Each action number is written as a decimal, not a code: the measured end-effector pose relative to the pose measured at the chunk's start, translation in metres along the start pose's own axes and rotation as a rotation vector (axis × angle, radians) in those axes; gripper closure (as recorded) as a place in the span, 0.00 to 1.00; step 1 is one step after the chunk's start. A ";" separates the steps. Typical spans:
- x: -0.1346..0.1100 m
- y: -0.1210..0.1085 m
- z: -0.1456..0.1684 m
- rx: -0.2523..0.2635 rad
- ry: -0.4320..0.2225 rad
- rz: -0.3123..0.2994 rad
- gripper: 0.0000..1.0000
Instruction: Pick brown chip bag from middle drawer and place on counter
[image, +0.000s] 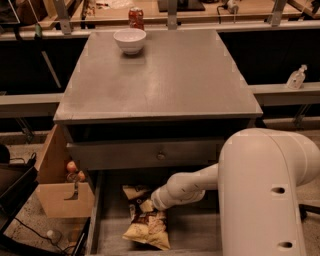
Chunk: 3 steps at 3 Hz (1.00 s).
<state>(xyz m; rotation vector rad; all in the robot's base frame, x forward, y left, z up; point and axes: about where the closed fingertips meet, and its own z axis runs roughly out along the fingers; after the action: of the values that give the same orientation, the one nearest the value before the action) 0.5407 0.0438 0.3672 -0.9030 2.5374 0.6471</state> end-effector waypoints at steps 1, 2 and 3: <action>0.000 0.000 0.000 0.000 0.000 0.000 1.00; 0.004 0.004 -0.045 0.028 -0.019 -0.041 1.00; 0.027 0.019 -0.113 0.071 -0.023 -0.089 1.00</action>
Offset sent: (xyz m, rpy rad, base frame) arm -0.0519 -0.0943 0.1504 -0.0613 -0.2042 0.0606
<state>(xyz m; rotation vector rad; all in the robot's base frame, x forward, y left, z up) 0.4875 -0.0164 0.4535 -0.9712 2.4676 0.5341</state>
